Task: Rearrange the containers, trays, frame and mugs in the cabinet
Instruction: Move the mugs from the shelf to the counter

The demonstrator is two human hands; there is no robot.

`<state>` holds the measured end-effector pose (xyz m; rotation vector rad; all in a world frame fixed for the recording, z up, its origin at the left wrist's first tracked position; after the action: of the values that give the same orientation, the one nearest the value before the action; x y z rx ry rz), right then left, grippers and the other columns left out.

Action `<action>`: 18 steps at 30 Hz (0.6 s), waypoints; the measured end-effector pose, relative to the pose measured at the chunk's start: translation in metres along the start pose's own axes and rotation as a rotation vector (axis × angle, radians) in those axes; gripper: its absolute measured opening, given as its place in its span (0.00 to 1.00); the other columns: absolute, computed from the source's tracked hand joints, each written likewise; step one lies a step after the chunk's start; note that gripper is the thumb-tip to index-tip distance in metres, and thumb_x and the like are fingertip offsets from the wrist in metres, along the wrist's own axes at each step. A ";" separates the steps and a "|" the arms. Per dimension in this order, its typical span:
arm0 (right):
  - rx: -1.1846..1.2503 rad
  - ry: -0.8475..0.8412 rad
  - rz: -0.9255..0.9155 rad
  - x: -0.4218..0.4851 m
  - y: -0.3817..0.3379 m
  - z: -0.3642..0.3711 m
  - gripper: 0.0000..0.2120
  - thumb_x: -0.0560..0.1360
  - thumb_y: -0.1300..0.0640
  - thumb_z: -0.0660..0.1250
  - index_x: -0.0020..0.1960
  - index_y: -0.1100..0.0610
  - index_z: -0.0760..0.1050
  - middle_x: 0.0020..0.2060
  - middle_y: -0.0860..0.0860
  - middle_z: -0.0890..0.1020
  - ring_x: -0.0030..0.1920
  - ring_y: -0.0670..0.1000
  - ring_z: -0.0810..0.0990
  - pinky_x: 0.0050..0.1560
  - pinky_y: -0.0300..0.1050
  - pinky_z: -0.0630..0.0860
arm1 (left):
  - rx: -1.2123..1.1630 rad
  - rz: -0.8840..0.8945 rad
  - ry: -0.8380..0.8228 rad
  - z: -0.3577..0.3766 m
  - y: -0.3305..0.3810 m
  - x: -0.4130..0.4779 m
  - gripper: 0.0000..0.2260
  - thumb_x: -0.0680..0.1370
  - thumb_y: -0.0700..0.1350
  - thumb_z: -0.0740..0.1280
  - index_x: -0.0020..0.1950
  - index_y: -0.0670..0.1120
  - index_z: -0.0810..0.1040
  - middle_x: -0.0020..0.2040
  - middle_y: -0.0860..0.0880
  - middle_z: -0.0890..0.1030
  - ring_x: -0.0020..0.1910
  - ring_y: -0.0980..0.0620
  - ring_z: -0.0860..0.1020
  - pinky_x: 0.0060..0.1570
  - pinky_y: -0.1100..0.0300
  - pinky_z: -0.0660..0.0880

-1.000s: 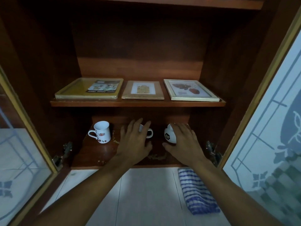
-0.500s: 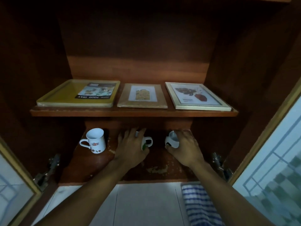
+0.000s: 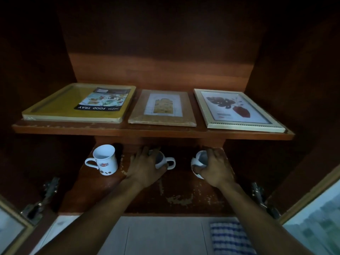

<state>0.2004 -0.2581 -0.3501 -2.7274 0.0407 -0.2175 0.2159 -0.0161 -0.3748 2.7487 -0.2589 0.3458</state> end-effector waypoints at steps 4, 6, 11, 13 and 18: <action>0.032 -0.038 0.031 0.005 0.002 0.002 0.38 0.69 0.38 0.72 0.71 0.57 0.66 0.67 0.54 0.71 0.66 0.56 0.70 0.61 0.48 0.70 | -0.056 0.004 -0.002 0.006 -0.009 0.004 0.40 0.67 0.72 0.55 0.73 0.50 0.69 0.68 0.45 0.71 0.65 0.41 0.72 0.58 0.45 0.72; 0.046 -0.043 0.036 0.008 0.003 0.004 0.37 0.68 0.36 0.72 0.68 0.56 0.67 0.65 0.54 0.72 0.65 0.56 0.71 0.59 0.48 0.71 | -0.078 0.007 0.021 0.008 -0.012 0.004 0.39 0.67 0.71 0.58 0.70 0.49 0.72 0.66 0.44 0.73 0.61 0.41 0.74 0.55 0.46 0.75; 0.009 -0.044 0.049 0.011 0.006 0.011 0.38 0.67 0.34 0.72 0.68 0.55 0.67 0.68 0.54 0.69 0.65 0.57 0.71 0.60 0.51 0.72 | -0.139 0.010 0.042 0.009 -0.014 0.004 0.41 0.66 0.73 0.61 0.71 0.48 0.71 0.66 0.45 0.73 0.61 0.42 0.75 0.56 0.49 0.77; -0.011 -0.041 0.058 0.012 0.006 0.012 0.39 0.67 0.33 0.70 0.69 0.54 0.66 0.68 0.54 0.69 0.65 0.57 0.72 0.61 0.52 0.73 | -0.163 -0.001 0.055 0.010 -0.014 0.003 0.42 0.65 0.74 0.62 0.71 0.49 0.70 0.67 0.44 0.73 0.61 0.43 0.75 0.55 0.50 0.77; -0.045 -0.017 0.065 0.012 0.007 0.015 0.39 0.66 0.30 0.69 0.68 0.53 0.67 0.65 0.54 0.73 0.62 0.57 0.75 0.57 0.51 0.74 | -0.244 -0.040 0.026 0.012 -0.011 0.004 0.41 0.67 0.67 0.72 0.73 0.48 0.68 0.69 0.44 0.71 0.63 0.43 0.74 0.57 0.52 0.75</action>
<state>0.2142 -0.2594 -0.3646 -2.7677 0.1311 -0.1764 0.2246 -0.0107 -0.3883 2.5047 -0.2226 0.3163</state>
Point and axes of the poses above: each hand's wrist, its own x-axis towards the middle knuckle, its own z-axis out of the palm, y = z × x, the point moved 1 cm from there along x, towards the middle knuckle
